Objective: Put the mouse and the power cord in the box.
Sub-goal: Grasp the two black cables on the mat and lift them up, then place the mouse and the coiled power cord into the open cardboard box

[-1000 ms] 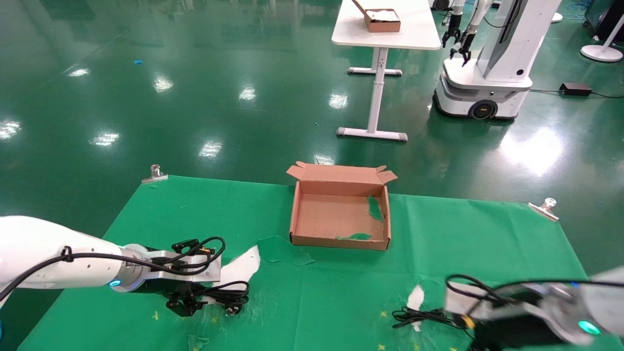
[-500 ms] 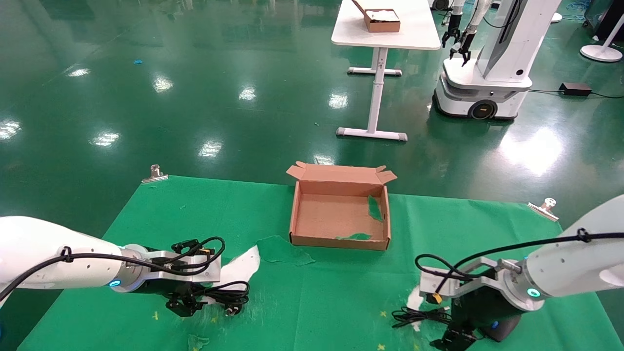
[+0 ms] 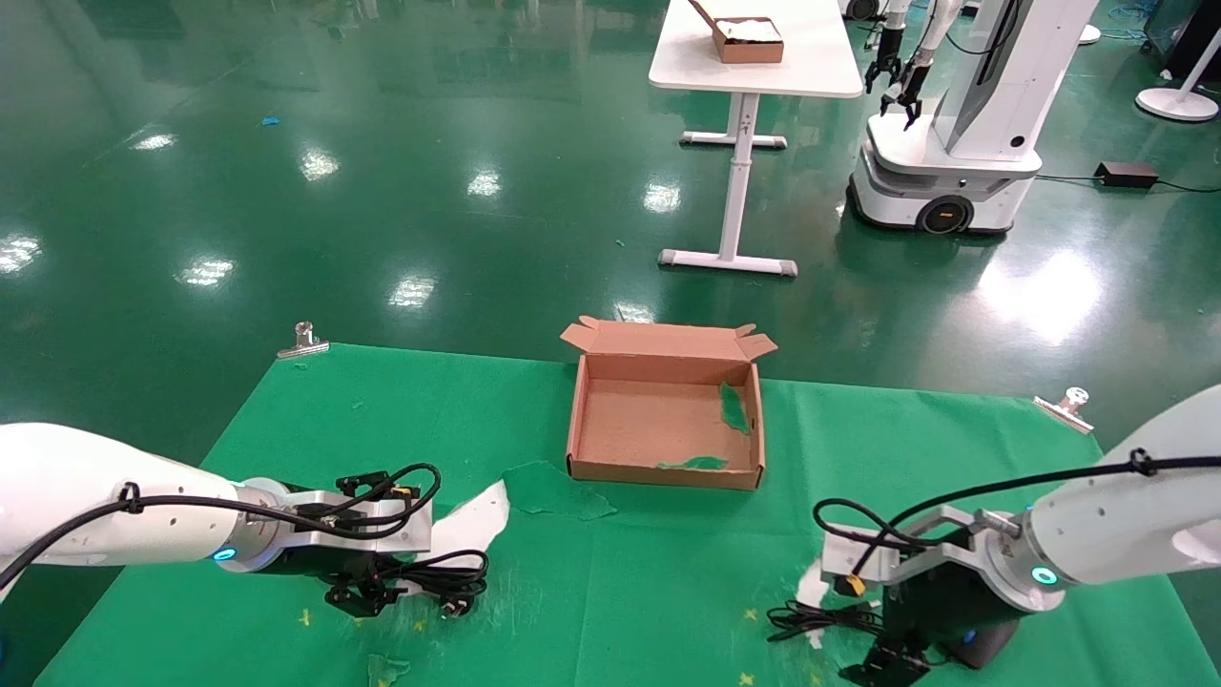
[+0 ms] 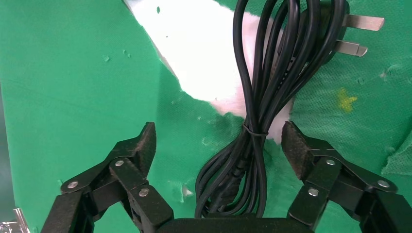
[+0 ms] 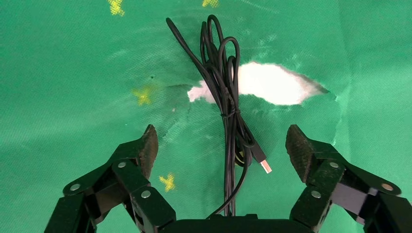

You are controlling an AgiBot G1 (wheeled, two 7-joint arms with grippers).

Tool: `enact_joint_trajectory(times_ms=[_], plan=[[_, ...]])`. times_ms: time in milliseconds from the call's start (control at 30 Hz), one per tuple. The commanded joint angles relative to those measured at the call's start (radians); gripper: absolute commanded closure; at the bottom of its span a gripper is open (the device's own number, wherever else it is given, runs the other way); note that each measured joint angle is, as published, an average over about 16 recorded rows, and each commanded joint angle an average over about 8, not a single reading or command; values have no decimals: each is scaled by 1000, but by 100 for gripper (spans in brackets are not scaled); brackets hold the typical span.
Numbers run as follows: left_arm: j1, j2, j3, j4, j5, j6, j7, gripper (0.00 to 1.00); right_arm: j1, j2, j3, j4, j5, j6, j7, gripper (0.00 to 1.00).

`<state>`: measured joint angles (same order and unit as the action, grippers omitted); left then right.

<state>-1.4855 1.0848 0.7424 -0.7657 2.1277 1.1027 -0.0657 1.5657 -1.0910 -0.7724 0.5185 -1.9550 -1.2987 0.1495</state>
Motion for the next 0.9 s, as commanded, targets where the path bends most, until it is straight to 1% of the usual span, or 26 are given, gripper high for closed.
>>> enact_joint_trajectory(times_ms=[33,900], plan=[[0,0,0,0,0,0,0,100,-2,3,1,6,1,-1,2,100],[0,0,0,0,0,0,0,100,-9,13,4,28,6,-2,8,100]])
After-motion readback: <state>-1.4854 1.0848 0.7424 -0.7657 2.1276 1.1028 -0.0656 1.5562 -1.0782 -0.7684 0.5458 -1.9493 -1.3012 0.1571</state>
